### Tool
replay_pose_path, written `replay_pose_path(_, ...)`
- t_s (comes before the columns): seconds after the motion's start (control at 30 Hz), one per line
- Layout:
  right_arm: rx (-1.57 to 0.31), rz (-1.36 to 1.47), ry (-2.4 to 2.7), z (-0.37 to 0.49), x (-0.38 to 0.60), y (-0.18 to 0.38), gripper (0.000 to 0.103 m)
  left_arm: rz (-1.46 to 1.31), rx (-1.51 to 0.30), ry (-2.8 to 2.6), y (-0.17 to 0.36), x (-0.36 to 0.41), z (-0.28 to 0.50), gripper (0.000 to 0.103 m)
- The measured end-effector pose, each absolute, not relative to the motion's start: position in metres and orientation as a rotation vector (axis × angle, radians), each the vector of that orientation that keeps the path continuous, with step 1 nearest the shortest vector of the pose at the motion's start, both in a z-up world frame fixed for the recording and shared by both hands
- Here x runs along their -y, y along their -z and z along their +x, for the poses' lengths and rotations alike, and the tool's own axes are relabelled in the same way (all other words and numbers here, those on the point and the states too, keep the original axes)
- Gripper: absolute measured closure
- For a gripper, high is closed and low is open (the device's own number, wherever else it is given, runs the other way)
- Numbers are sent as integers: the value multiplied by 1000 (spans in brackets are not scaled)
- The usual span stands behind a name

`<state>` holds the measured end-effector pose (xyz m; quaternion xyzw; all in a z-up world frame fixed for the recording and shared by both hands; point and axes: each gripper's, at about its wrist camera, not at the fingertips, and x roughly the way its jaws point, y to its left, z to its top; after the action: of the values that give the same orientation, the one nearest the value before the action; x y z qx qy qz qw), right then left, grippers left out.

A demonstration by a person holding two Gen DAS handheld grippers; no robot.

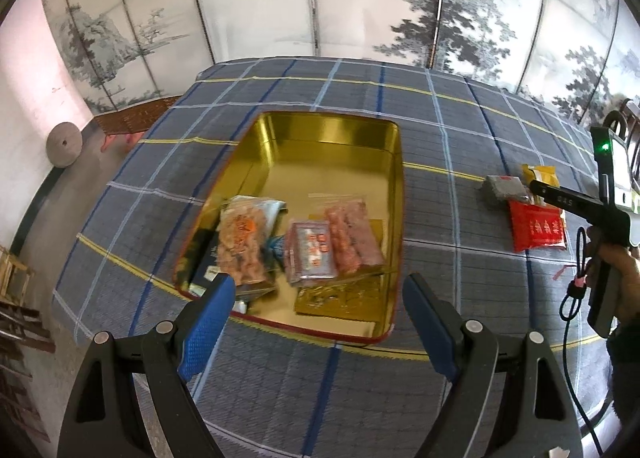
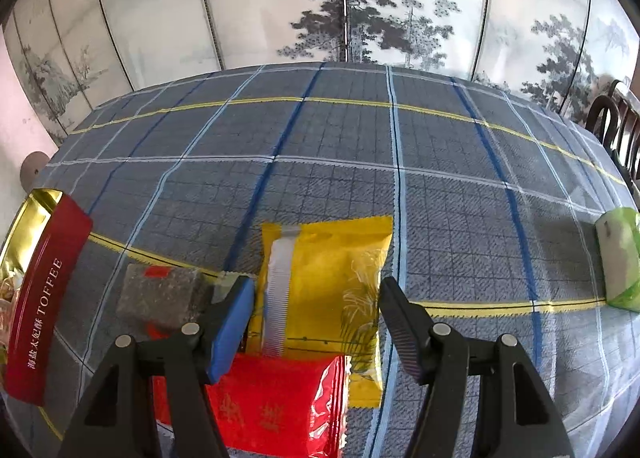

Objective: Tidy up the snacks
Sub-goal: 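Grasp the yellow pastry bag on the table with the right tool, then grasp the red printed pack with the left tool while the right tool holds the yellow bag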

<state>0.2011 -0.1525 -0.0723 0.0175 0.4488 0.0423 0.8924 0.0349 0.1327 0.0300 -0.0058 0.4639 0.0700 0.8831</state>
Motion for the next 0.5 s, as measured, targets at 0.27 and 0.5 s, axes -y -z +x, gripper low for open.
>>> replay_pose_path(0.27, -932, 66, -108, 183, 148, 74, 46, -12, -971, -110, -26, -122, 37, 20)
replay_pose_path(0.5, -946, 31, -179, 152, 131, 72, 47, 6, -971, -67, -22, -110, 35, 20)
